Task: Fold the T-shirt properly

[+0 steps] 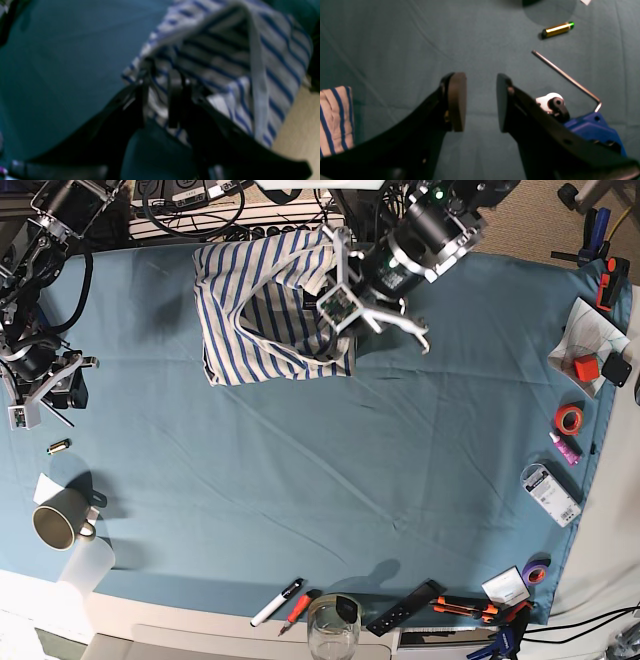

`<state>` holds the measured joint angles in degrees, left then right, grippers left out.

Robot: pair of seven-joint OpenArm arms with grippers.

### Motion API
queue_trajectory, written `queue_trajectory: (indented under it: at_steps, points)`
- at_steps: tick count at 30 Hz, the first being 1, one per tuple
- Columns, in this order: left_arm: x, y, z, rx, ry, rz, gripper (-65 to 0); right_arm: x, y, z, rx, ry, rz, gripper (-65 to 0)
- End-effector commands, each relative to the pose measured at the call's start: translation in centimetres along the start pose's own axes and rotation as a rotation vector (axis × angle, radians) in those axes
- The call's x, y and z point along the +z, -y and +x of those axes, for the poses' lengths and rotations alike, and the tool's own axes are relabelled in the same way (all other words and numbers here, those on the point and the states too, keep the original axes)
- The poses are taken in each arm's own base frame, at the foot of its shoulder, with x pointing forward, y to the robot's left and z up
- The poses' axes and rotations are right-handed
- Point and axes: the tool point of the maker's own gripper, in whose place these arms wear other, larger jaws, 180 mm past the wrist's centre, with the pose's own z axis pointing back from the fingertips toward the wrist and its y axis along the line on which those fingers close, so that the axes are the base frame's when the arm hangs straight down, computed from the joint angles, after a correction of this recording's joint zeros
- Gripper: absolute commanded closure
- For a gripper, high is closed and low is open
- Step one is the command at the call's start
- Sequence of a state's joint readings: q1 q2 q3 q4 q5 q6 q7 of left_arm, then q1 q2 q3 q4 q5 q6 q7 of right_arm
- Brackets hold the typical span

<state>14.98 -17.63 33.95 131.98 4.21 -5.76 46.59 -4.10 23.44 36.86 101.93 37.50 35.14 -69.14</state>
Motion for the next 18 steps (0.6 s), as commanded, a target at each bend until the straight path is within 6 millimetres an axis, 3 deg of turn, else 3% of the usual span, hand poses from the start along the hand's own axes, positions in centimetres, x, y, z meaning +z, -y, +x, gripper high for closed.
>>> queue_trajectory:
  at_steps: [1,6,10,13,18]
  points:
    - [0.2,-0.2,1.6,0.002,0.06,0.001,-14.5,0.5,0.4,1.8,0.016,0.058,-0.009,-20.5]
    - [-1.1,-0.6,2.5,-0.004,0.1,0.001,-14.5,0.5,0.5,1.8,0.017,0.059,-0.009,-20.5]
    - [-3.6,0.1,0.1,-0.058,0.029,-0.066,-19.7,0.5,0.4,1.8,0.016,0.06,-0.009,-20.5]
    - [-5.1,-0.7,-1.4,-0.061,-0.023,-0.057,-21.1,0.5,0.5,1.8,0.017,0.06,-0.009,-20.5]
    - [-5.8,-2.1,-1.1,-0.087,-0.031,-0.03,-21.1,0.5,0.5,1.9,0.016,0.06,-0.01,-20.5]
